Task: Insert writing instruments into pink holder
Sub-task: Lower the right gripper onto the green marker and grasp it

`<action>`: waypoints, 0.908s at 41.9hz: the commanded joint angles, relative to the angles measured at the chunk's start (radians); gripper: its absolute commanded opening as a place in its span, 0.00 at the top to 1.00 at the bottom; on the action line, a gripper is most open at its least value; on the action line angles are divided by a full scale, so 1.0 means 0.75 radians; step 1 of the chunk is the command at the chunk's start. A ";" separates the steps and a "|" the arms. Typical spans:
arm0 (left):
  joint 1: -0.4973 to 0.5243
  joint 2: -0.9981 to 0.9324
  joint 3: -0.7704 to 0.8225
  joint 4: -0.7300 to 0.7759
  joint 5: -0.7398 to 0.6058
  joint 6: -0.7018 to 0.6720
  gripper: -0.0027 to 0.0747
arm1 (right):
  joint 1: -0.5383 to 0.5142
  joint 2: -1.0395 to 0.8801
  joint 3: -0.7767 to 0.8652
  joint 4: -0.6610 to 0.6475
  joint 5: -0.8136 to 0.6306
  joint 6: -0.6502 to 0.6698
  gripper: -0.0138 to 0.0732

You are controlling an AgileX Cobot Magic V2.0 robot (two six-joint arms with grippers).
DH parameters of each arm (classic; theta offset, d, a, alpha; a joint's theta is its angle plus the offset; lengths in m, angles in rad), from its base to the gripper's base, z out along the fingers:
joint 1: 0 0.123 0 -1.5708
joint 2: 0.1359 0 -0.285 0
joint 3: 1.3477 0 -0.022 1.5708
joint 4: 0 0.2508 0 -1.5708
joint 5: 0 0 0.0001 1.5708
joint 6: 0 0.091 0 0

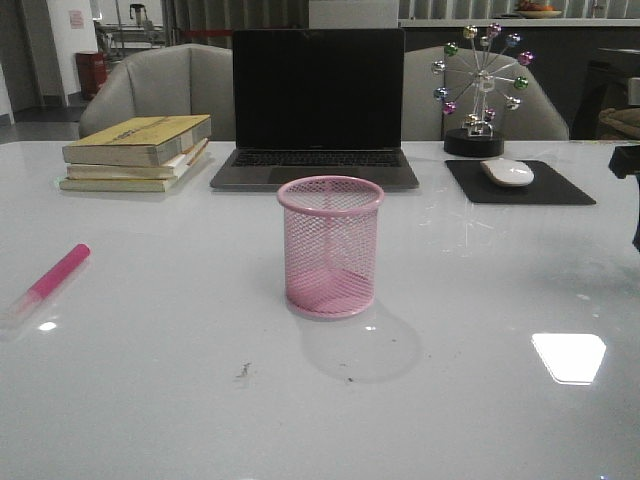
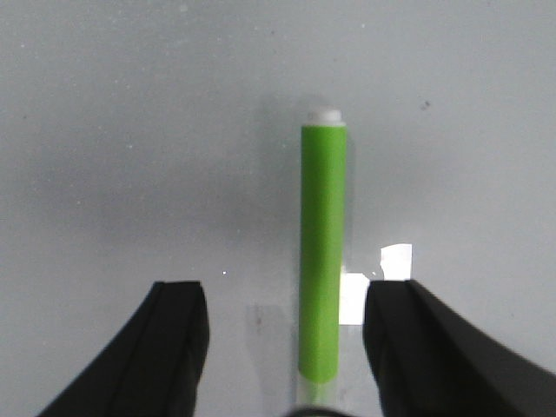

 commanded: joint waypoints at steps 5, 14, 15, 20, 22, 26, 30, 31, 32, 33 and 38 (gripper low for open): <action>-0.010 0.006 -0.037 -0.015 -0.103 0.002 0.21 | -0.009 0.033 -0.110 -0.004 -0.033 -0.044 0.27; -0.010 0.006 -0.037 -0.015 -0.103 0.002 0.21 | -0.009 0.126 -0.195 -0.011 -0.007 -0.045 0.27; -0.010 0.006 -0.037 -0.015 -0.103 0.002 0.21 | -0.009 0.132 -0.200 -0.012 -0.005 -0.045 0.27; -0.010 0.006 -0.037 -0.015 -0.103 0.002 0.21 | -0.009 0.167 -0.233 -0.015 0.000 -0.048 0.27; -0.010 0.006 -0.037 -0.018 -0.103 0.002 0.21 | -0.009 0.177 -0.245 -0.015 0.005 -0.048 0.27; -0.010 0.006 -0.037 -0.027 -0.103 0.002 0.21 | -0.009 0.188 -0.260 -0.018 0.006 -0.048 0.34; -0.010 0.006 -0.037 -0.042 -0.103 0.002 0.21 | -0.009 0.188 -0.267 -0.018 0.005 -0.048 0.52; -0.010 0.006 -0.037 -0.046 -0.103 0.002 0.21 | -0.009 0.188 -0.271 -0.018 0.006 -0.048 0.56; -0.010 0.006 -0.037 -0.048 -0.103 0.002 0.21 | -0.009 0.188 -0.271 -0.018 0.006 -0.048 0.61; -0.010 0.006 -0.037 -0.048 -0.103 0.002 0.21 | -0.009 0.186 -0.273 -0.018 0.006 -0.048 0.65; -0.010 0.006 -0.037 -0.048 -0.103 0.002 0.21 | -0.009 0.173 -0.274 -0.018 0.003 -0.048 0.72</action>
